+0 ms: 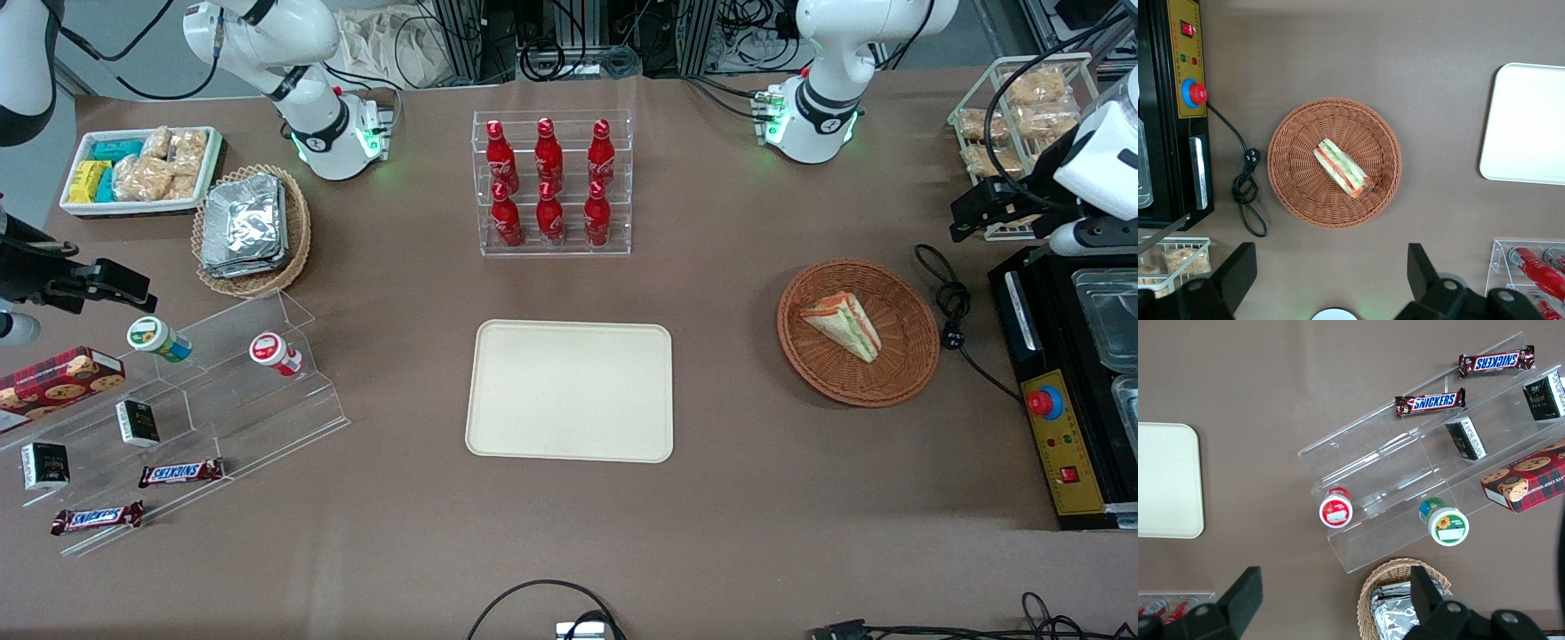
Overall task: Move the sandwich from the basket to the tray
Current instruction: 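Move the left gripper over the sandwich in the wicker basket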
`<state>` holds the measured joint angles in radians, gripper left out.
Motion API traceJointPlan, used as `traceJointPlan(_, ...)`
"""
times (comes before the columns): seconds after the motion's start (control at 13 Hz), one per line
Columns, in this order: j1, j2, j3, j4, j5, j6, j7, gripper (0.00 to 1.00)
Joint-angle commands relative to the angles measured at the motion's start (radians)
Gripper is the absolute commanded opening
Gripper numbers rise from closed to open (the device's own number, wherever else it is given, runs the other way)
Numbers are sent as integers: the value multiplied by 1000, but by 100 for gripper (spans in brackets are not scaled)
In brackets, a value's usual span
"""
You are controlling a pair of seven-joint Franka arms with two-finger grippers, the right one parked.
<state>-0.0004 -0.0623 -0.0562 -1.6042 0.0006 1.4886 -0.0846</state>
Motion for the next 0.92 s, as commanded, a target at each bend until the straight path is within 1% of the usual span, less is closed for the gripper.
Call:
traceJointPlan(0.0, 5, 10, 1, 21, -14, -18, 0, 100)
traceJointPlan(0.31, 5, 19, 1, 21, -14, -24, 34, 100)
traceJointPlan(0.46, -1, 33, -2, 9, -7, -28, 14, 100)
traceJointPlan(0.69, 2, 22, -1, -37, -5, 14, -56, 100)
traceJointPlan(0.85, 5, 7, 1, -103, -5, 74, -116, 100)
